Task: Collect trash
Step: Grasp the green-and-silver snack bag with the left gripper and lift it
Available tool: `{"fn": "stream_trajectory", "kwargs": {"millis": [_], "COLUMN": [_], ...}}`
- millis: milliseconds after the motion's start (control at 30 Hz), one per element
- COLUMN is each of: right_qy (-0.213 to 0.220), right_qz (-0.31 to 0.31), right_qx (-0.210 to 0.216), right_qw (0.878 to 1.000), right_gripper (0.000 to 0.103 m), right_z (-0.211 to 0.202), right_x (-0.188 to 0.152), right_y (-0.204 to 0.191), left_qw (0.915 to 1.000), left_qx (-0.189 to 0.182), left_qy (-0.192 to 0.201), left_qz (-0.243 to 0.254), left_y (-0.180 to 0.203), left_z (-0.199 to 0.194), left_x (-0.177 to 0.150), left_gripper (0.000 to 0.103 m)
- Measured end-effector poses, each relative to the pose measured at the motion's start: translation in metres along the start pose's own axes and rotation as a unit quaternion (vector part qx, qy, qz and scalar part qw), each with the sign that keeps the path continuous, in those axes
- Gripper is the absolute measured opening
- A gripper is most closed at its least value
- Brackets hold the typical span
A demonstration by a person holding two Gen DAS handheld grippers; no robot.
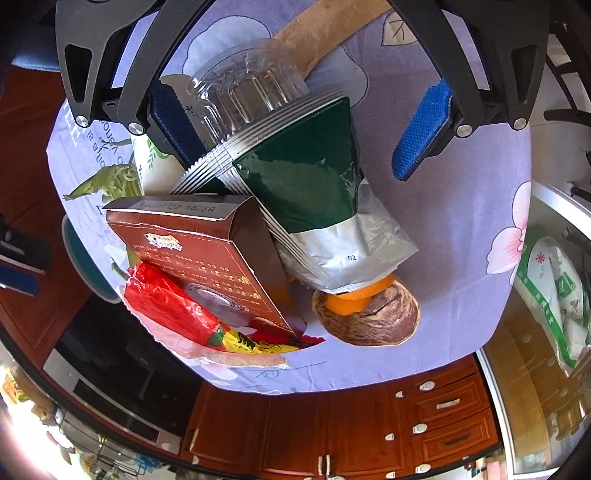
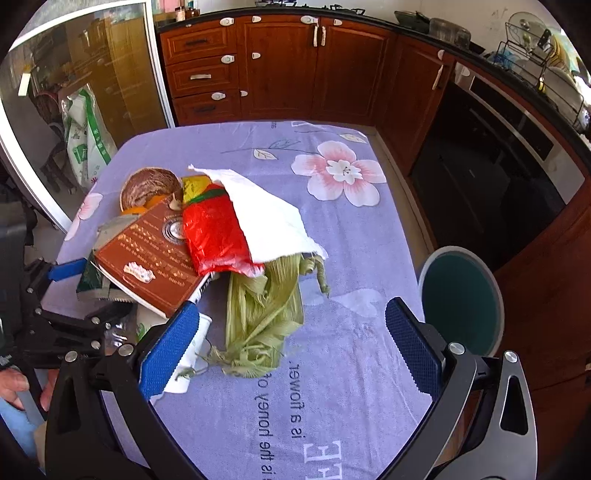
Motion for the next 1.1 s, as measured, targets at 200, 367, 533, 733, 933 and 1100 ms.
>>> {"fn": "stream_trajectory", "kwargs": {"millis": [200, 367, 533, 733, 933, 1100], "right_qy": [0.005, -0.023, -0.046, -0.016, 0.010, 0.008], "right_qz": [-0.003, -0.012, -0.003, -0.005, -0.040, -0.052], "right_qx": [0.036, 0.081, 0.098, 0.104, 0.123, 0.126], "right_qw": [0.999, 0.996, 0.994, 0.994, 0.992, 0.991], "right_gripper": [0.097, 0.097, 0.097, 0.097, 0.097, 0.097], "right_z": [0.028, 0.069, 0.099, 0.072, 0.038, 0.024], "right_x": [0.045, 0.061, 0.065, 0.068, 0.064, 0.050], "right_y": [-0.010, -0.035, -0.045, -0.046, -0.067, -0.074], "left_qw": [0.9999, 0.9995, 0.9994, 0.9995, 0.9992, 0.9990], "left_qx": [-0.012, -0.006, -0.007, -0.024, -0.025, -0.020], "left_qy": [-0.003, 0.009, 0.015, 0.021, 0.032, 0.039], "left_qz": [0.010, 0.029, 0.031, 0.004, -0.006, 0.008], "left_y": [0.002, 0.005, 0.002, -0.009, -0.012, -0.010], "left_z": [-0.002, -0.007, -0.018, -0.035, -0.053, -0.065], "left_x": [0.005, 0.004, 0.001, -0.006, -0.010, -0.019], "left_gripper": [0.075, 0.059, 0.044, 0.016, 0.015, 0.014]}}
Point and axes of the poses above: each gripper's, at about its wrist camera, not at the fingertips, and z roughly the way its jaws point, y to its right, x to its top, the point moved 9 cm from there along z, roughly the way its jaws point
